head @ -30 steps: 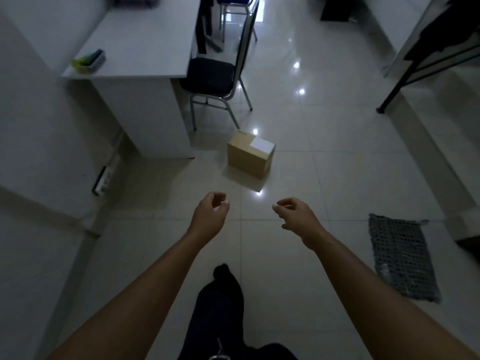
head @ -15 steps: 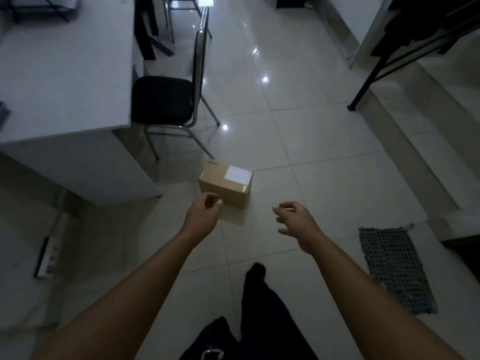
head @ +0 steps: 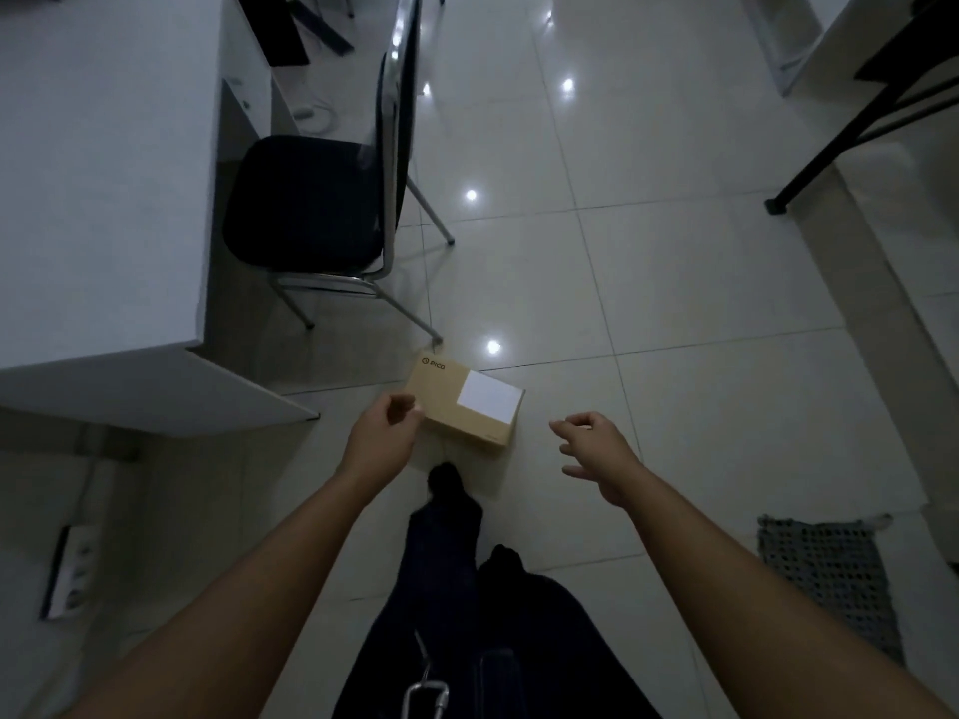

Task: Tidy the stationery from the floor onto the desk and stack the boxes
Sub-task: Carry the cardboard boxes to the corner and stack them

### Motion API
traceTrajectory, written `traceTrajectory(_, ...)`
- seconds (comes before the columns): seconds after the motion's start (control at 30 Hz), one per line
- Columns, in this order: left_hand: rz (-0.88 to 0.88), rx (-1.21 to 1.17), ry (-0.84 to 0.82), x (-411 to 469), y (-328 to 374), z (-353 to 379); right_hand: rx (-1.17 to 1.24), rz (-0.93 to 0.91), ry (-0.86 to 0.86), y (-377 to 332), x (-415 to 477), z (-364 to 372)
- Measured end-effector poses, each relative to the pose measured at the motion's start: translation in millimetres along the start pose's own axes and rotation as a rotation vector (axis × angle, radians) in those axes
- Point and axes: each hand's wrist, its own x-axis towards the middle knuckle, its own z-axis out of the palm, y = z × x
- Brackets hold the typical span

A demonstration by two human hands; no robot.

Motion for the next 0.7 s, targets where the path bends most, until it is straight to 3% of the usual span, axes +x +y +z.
traceTrajectory(0.33,-0.139,0.162,-0.145,184,-13,46,-0.008,0.195,0.014,-41,175,45)
traceTrajectory(0.5,-0.214,0.191,-0.156,264,-46,90,0.048,0.314,-0.042,-27,273,81)
traceTrajectory(0.7,-0.326,0.226,-0.075,355,-104,153,-0.037,0.395,0.037,18,385,103)
